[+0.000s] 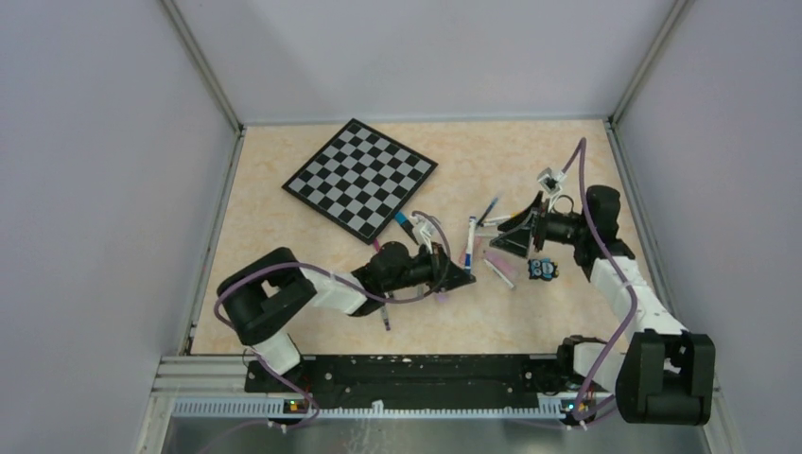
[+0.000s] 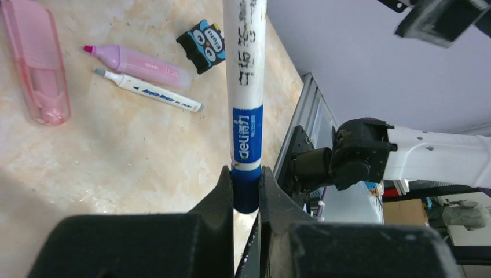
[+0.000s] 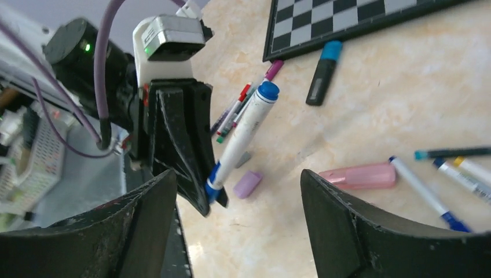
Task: Open the pen caps
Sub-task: Pick up the pen from the center of the board.
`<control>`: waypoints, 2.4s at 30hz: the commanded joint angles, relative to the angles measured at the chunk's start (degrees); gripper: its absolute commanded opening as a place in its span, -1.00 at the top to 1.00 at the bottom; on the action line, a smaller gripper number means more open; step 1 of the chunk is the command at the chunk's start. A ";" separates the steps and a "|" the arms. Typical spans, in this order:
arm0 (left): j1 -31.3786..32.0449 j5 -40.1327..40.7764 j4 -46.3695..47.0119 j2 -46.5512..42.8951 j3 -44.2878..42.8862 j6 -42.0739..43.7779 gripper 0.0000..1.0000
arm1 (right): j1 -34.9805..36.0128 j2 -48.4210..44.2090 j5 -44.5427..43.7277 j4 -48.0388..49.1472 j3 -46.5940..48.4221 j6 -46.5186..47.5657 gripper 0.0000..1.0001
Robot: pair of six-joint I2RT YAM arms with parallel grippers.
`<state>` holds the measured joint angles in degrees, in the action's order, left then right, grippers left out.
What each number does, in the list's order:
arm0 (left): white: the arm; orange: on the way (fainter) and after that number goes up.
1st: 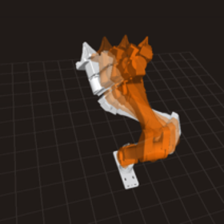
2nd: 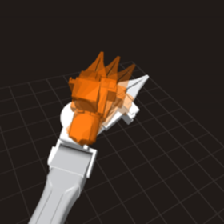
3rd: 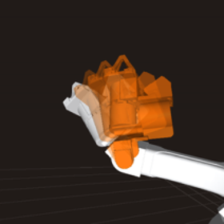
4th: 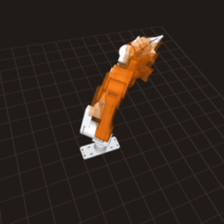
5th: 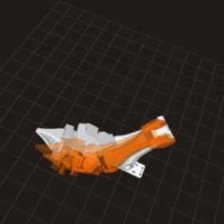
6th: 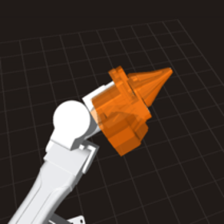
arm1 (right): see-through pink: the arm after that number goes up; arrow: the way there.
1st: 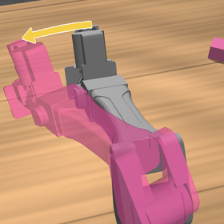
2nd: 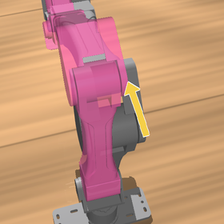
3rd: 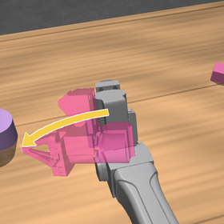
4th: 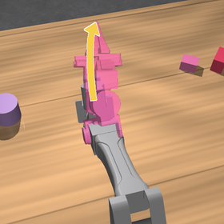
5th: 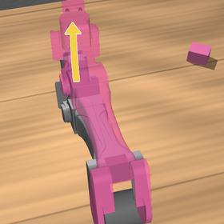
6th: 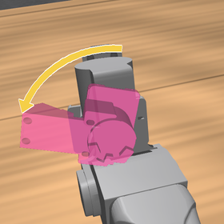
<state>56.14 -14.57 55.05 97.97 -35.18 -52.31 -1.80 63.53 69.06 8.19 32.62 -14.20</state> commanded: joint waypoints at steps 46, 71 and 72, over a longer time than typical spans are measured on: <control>-6.87 -36.11 -33.09 -11.04 -8.86 14.62 0.65 | 35.82 5.08 -30.83 -70.25 23.54 115.18 1.00; -10.10 9.36 0.17 -48.51 25.42 -3.70 -0.97 | 21.28 -2.49 -3.52 -19.65 5.75 24.79 1.00; -10.11 9.13 2.16 -47.32 25.76 -4.53 -0.98 | 21.28 -2.23 -3.03 -18.15 5.07 22.97 1.00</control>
<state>46.06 -10.98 44.42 48.31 -11.09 -48.80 20.01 60.66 61.69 -22.92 39.53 25.19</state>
